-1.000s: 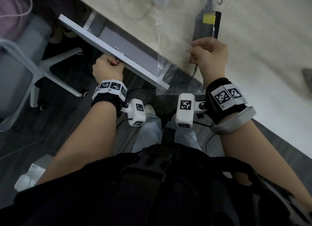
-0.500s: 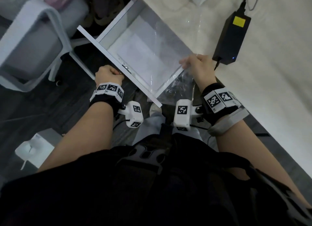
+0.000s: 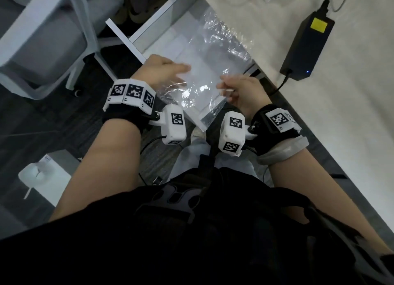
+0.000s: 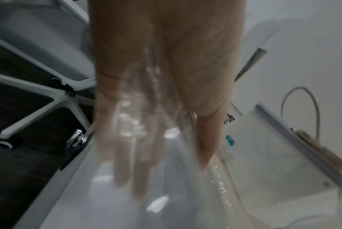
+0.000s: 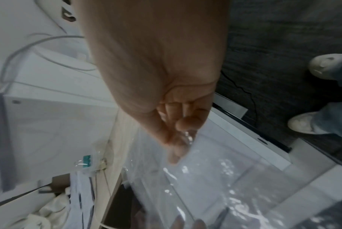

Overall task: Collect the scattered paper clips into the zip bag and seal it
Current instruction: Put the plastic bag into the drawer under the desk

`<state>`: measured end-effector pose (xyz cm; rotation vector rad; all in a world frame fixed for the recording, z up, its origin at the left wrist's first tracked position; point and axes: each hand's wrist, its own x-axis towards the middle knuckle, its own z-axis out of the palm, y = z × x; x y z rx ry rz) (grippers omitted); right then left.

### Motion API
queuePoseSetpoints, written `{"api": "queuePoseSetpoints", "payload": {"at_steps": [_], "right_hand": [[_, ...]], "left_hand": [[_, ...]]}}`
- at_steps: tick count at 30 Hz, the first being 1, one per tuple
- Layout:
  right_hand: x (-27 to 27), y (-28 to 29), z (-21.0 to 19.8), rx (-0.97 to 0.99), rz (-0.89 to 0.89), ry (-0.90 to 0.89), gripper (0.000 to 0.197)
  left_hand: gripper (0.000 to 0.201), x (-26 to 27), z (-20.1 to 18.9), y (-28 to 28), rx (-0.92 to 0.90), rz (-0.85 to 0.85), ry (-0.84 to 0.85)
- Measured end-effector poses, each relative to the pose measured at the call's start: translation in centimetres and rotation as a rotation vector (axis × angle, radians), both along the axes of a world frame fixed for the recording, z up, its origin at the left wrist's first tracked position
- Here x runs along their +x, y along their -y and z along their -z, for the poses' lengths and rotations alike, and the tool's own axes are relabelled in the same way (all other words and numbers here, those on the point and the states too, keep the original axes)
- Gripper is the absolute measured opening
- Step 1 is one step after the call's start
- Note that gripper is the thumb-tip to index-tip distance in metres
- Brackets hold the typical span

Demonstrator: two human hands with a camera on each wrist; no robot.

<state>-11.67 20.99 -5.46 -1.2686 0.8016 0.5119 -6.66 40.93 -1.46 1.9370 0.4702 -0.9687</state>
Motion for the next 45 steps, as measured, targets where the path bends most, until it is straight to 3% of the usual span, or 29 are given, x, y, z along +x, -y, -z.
{"api": "queuePoseSetpoints", "payload": {"at_steps": [2,5,9,11,14,16,19,25,31,40,45], "right_hand": [[-0.2,-0.3,0.7,0.003,-0.026,-0.122,0.010],[-0.4,-1.0,1.5,0.038,-0.013,-0.239,0.015],[-0.1,-1.7,2.4,0.066,0.094,-0.278,0.019],[0.2,-1.6,2.9,0.070,0.115,-0.303,0.020],[0.5,-1.2,3.4,0.076,0.140,-0.304,0.019],[0.7,-0.9,3.8,0.040,0.214,-0.255,0.016],[0.8,-0.2,4.5,-0.034,0.272,-0.182,0.014],[0.8,1.6,5.6,-0.164,0.191,-0.114,0.015],[0.4,3.2,5.9,-0.177,0.085,-0.168,0.016],[-0.2,3.9,6.1,-0.153,0.064,-0.240,0.017],[0.0,3.5,5.2,-0.158,0.044,-0.239,0.013]], "left_hand": [[0.025,0.1,-0.2,-0.3,0.005,0.046,-0.101],[0.021,0.4,0.4,-1.2,0.062,-0.001,-0.086],[0.018,1.2,0.5,-1.8,0.051,-0.040,-0.022],[0.017,1.6,0.4,-1.7,0.051,0.020,-0.040],[0.029,2.2,0.7,-1.4,0.048,0.069,-0.079],[0.038,2.5,1.7,-1.1,0.044,0.015,-0.009],[0.033,2.9,3.4,0.0,0.066,-0.002,0.210],[0.021,4.4,8.1,2.2,0.177,-0.017,0.316],[0.022,4.7,11.4,4.8,0.319,0.114,0.223],[0.052,4.9,12.8,5.2,0.470,0.215,0.145],[0.053,5.1,11.5,4.6,0.483,0.186,0.213]]}}
